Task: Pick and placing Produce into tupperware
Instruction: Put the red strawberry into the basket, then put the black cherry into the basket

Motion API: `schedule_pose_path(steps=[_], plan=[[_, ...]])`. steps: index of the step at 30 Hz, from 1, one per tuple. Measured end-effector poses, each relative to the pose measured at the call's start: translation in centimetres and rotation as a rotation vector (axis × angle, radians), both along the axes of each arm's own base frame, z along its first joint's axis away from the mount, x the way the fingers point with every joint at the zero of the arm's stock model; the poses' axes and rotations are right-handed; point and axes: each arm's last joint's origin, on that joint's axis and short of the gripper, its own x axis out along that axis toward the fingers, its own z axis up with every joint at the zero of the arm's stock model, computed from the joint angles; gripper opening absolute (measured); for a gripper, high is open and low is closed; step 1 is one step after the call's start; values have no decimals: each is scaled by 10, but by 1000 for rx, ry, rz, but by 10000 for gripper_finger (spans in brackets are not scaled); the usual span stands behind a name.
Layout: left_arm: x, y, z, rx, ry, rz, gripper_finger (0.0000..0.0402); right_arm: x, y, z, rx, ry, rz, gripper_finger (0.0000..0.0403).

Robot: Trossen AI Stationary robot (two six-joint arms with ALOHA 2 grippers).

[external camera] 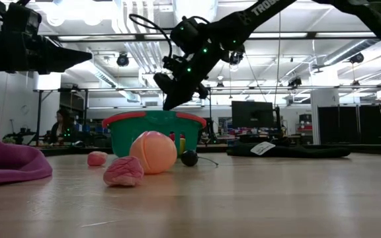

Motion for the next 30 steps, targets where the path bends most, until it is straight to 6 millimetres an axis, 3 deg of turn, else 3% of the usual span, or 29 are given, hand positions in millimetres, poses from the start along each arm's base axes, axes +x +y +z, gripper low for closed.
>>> schedule_pose_path(steps=[19,24,30], plan=[[0,0,0,0,-3,0,2,-3,0,-2,12,39,25,13],[0,0,0,0,-3,0,2,-2,2,-2,71,12,47,55],[0,0,0,0,-3,0,2,-3,3,2,106,-10,48,150]])
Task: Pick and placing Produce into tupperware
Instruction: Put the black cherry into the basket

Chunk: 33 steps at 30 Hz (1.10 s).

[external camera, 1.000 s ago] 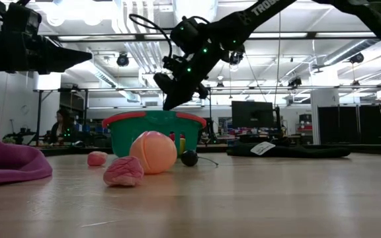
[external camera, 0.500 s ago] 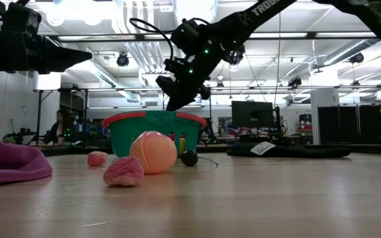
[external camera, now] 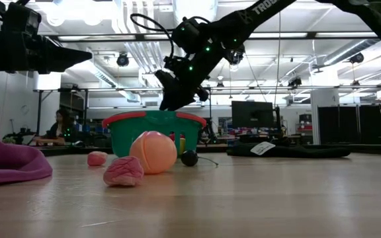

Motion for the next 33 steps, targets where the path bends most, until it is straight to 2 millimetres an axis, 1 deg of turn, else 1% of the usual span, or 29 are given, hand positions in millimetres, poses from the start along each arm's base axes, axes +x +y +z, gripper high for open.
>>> schedule_pose_path(steps=[2,4,8,12,14,17,19,21,24,26,29,33], plan=[[0,0,0,0,0,0,2,-1,2,8,54,-40,42,184],[0,0,0,0,0,0,2,-4,7,22,99,-89,107,214],[0,0,0,0,0,0,2,-15,26,64,180,-208,268,258],[0,0,0,0,0,0,2,-34,61,108,192,-262,390,288],[0,0,0,0,0,0,2,-49,81,125,172,-231,428,299],[0,0,0,0,1,0,2,-74,109,141,111,-117,434,305],[0,0,0,0,0,0,2,-90,128,144,53,-19,453,303],[0,0,0,0,0,0,2,-101,145,143,2,54,476,298],[0,0,0,0,0,0,2,-107,168,137,-53,109,506,288],[0,0,0,0,0,0,2,-107,179,130,-74,138,532,281],[0,0,0,0,0,0,2,-103,187,114,-79,188,554,273],[0,0,0,0,0,1,2,-95,187,86,-47,270,532,267]])
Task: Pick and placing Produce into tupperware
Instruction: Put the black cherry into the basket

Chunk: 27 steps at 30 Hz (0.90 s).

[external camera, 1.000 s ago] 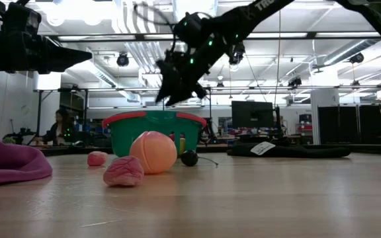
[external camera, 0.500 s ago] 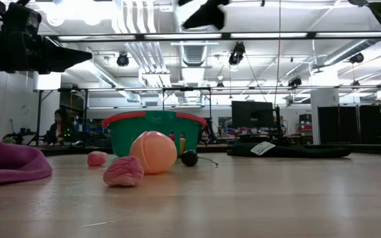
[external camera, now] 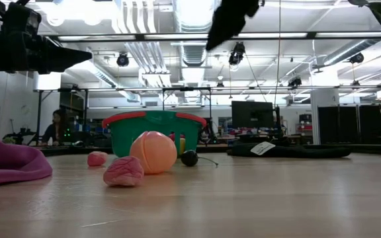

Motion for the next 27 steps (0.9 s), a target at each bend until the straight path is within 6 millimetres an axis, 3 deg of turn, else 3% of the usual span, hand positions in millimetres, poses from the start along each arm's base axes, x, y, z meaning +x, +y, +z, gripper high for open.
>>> schedule_pose_path(steps=[14,27], plan=[[0,0,0,0,1,0,2,26,-4,-88,14,159,-45,265],[0,0,0,0,1,4,2,42,1,-145,95,285,-117,263]])
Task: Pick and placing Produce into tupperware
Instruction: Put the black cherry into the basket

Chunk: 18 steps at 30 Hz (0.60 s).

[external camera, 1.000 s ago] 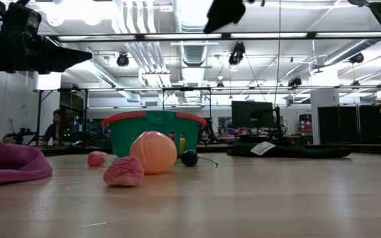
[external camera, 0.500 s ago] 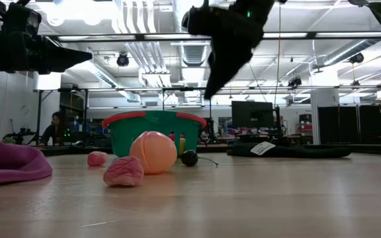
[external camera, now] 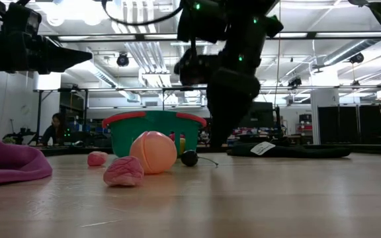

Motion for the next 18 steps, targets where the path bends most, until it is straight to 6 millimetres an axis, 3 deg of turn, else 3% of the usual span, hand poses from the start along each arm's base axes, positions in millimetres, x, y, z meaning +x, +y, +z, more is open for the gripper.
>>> schedule_pose_path(steps=[18], plan=[[0,0,0,0,1,2,2,7,11,-15,4,-42,-16,253]])
